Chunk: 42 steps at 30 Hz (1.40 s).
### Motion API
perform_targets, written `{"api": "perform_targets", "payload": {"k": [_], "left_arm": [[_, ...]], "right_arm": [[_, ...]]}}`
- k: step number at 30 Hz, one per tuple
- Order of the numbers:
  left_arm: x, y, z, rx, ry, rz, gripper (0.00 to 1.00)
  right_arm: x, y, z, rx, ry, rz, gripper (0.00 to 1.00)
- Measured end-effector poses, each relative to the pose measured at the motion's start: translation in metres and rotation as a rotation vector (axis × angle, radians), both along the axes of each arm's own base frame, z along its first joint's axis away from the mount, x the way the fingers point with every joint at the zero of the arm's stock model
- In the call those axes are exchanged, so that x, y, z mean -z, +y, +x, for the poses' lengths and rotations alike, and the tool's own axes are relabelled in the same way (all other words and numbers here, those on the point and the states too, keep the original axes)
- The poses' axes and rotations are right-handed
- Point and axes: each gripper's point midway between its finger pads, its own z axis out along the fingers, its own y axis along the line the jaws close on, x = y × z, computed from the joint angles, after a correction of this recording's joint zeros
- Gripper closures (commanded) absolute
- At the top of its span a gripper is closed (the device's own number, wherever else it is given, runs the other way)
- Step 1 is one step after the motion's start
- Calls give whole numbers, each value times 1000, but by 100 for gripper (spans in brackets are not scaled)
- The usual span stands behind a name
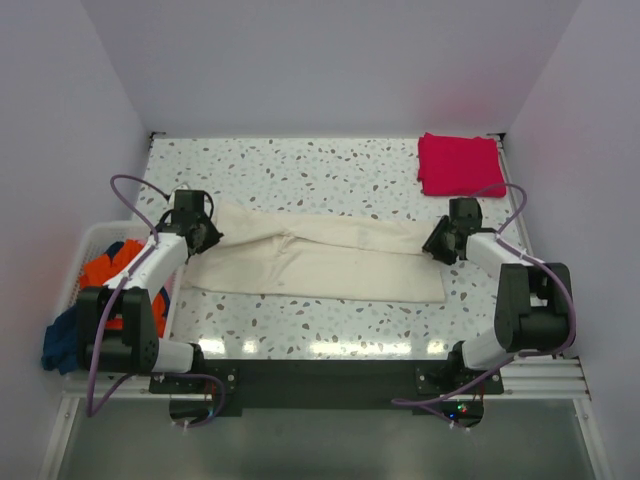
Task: Fold and stack the t-shirts
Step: Fold the tshirt
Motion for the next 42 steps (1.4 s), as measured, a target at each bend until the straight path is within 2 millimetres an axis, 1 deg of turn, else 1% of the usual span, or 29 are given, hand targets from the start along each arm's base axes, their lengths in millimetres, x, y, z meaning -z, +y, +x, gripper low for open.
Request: {"api": "perform_targets", "payload": {"k": [2,7,13,14,17,22,27,30,36,39,42], "left_arm": [[0,0,0,0,0,-1,100],[0,0,0,1,0,-1,100],[0,0,0,1,0,-1,100],[0,0,0,1,0,-1,100],[-4,0,3,2,-9,-1,100],[-15,-1,12,7,-39,2,100],[-24,-1,18,10,-61,4,100],[-32,-1,22,14,-75,6,100],[-42,2,28,8,-95,7,100],[-43,4,28,2,-97,7,100],[-46,4,27,3,-102,7,100]], "right_arm": [[3,2,0,0,5,9,61],[3,3,2,0,0,17,75],[3,3,2,2,4,18,82],[3,3,2,1,6,17,86],[-2,3,4,-3,7,14,92],[-13,2,14,-6,-17,10,93],[-17,0,16,-6,-21,6,98],[-19,-8,17,11,-17,2,100],[-26,-26,21,52,-27,3,100],[-31,-31,23,63,-39,1,100],[-34,-31,23,60,-45,1,100]]}}
